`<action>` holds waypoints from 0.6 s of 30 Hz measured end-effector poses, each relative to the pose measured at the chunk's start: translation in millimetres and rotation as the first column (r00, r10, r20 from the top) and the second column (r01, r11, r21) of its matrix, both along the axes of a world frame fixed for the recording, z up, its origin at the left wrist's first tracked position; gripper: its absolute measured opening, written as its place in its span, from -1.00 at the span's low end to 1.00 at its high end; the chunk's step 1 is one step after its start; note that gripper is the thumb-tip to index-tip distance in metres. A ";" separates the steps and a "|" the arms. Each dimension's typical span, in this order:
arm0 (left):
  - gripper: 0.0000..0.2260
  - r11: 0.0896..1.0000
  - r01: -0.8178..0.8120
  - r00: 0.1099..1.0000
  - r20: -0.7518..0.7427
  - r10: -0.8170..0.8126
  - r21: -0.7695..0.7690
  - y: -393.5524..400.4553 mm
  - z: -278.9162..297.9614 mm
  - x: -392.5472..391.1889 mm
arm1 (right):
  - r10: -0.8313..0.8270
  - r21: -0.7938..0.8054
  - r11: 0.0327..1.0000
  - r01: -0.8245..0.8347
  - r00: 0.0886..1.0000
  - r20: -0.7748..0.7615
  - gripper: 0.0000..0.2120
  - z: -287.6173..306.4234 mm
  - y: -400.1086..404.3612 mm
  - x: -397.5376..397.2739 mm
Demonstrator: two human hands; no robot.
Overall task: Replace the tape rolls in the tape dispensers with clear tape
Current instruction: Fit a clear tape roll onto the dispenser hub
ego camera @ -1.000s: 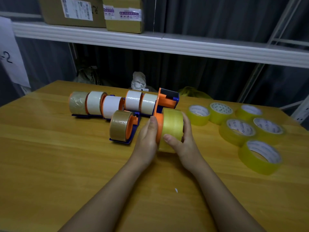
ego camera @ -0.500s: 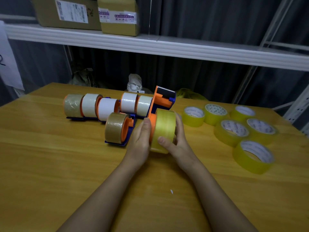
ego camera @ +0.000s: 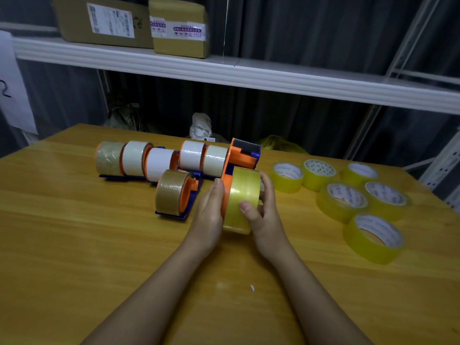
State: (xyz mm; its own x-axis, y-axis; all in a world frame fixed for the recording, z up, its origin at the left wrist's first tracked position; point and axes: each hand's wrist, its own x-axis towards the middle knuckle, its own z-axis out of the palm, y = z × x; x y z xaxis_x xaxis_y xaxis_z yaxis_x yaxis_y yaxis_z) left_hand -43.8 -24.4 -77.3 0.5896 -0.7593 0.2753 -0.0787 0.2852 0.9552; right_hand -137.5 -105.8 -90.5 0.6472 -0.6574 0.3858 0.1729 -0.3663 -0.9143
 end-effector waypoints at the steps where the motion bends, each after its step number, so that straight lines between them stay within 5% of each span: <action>1: -0.53 1.000 -0.002 1.000 0.003 0.002 0.002 0.2 0.2 0.0 | 0.007 0.017 1.000 -0.007 1.000 0.009 -0.26 -0.7 -0.7 0.9; 11: -0.74 0.999 0.006 0.994 0.108 -0.010 0.034 6.4 5.2 -8.4 | 0.027 0.045 0.999 -0.028 0.999 0.032 -0.20 -6.3 -2.0 -0.6; 13: -0.73 1.000 0.018 0.997 0.078 -0.020 0.024 4.9 4.0 -2.5 | 0.009 0.011 1.000 -0.009 0.999 0.032 -0.26 -3.2 -0.7 -1.5; 16: -0.37 0.999 0.028 0.999 -0.047 -0.027 0.030 1.4 2.5 0.6 | -0.005 -0.037 0.999 0.006 0.999 0.034 -0.24 -1.8 0.4 -2.5; 18: -0.50 0.999 0.034 0.989 -0.141 -0.033 0.004 -0.1 0.4 2.1 | -0.009 -0.064 0.998 0.012 0.999 0.040 -0.19 -3.8 0.2 -2.8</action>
